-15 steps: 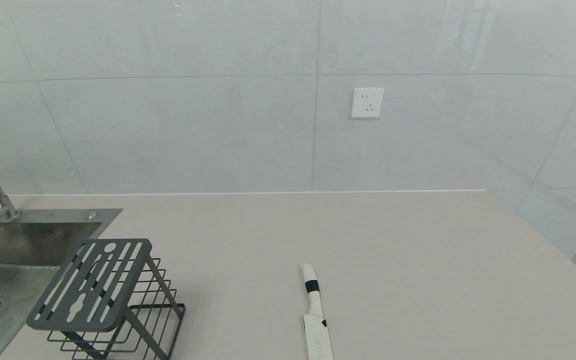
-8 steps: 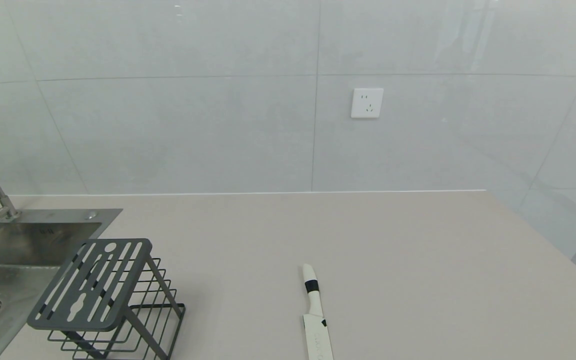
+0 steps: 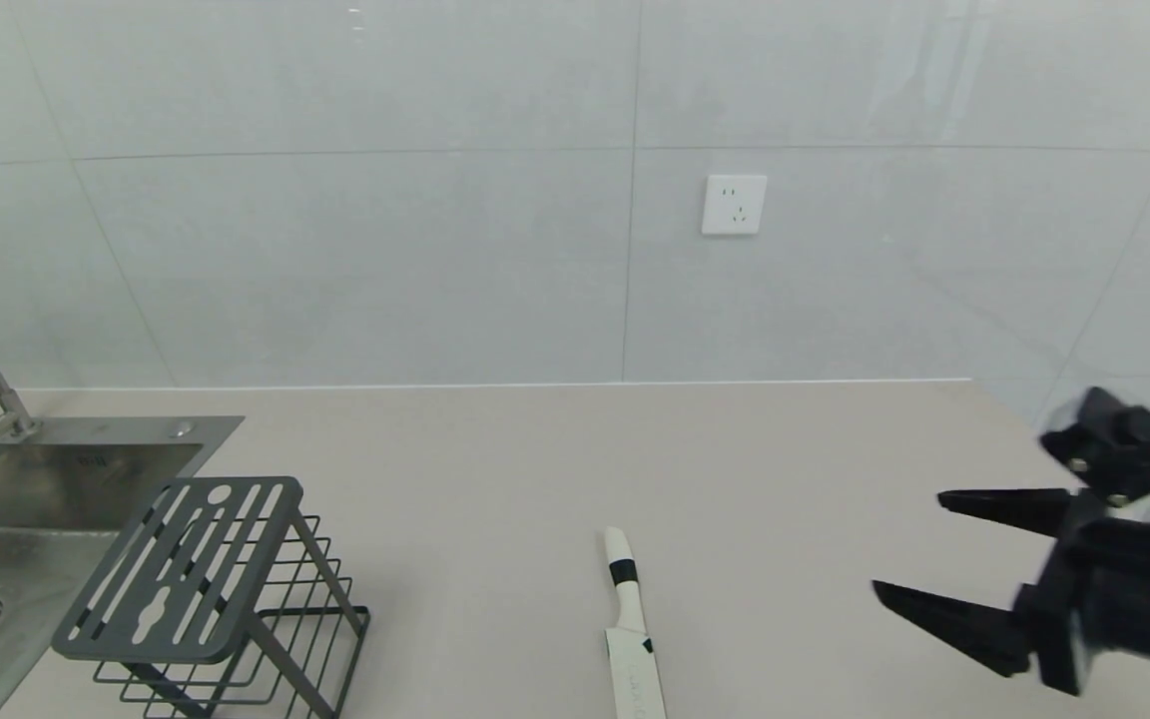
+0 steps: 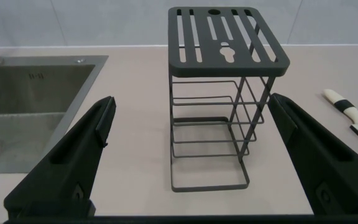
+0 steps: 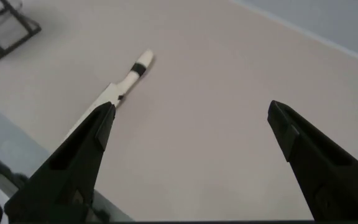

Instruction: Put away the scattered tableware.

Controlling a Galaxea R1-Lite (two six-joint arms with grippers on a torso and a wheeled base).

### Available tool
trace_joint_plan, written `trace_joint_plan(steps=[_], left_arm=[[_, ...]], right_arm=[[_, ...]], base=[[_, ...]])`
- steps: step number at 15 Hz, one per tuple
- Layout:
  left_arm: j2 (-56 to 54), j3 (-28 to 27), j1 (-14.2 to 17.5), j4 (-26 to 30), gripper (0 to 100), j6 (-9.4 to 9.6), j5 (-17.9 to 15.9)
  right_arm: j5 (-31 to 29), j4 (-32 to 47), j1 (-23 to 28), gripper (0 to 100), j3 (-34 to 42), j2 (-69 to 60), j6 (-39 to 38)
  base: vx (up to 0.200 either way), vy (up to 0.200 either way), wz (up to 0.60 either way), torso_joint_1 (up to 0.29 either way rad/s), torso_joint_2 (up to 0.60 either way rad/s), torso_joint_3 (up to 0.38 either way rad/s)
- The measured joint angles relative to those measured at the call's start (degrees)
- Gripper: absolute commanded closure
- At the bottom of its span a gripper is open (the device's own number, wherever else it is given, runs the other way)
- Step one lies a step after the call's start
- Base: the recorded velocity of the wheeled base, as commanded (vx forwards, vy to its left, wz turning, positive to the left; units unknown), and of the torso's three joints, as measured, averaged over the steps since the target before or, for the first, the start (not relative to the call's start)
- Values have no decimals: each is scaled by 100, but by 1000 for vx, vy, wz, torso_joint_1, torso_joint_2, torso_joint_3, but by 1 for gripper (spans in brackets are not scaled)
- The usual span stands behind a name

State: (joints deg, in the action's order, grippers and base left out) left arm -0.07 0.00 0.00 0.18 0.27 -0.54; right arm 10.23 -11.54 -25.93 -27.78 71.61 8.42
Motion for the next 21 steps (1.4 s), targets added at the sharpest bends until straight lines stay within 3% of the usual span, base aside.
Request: trace_joint_plan(steps=[3, 8, 10, 15, 21], left_arm=[[0, 0, 0, 2, 0, -2, 0], [0, 0, 0, 4, 0, -11, 5], [0, 0, 0, 2, 0, -9, 5], [0, 0, 0, 4, 0, -2, 2], [0, 0, 0, 2, 0, 0, 2]], right_arm=[[-141, -162, -769, 0, -673, 1368, -2], [-1225, -167, -1657, 0, -1646, 2433, -407], [-1504, -151, -1734, 0, -1791, 2603, -418], [-1558, -150, -1820, 0, -1697, 2778, -508], [-1556, -158, -1860, 0, -2131, 3543, -1445]], base=[[0, 0, 0, 0, 0, 0], [0, 0, 0, 0, 0, 0], [0, 0, 0, 0, 0, 0], [0, 0, 0, 0, 0, 0], [0, 0, 0, 0, 0, 0]])
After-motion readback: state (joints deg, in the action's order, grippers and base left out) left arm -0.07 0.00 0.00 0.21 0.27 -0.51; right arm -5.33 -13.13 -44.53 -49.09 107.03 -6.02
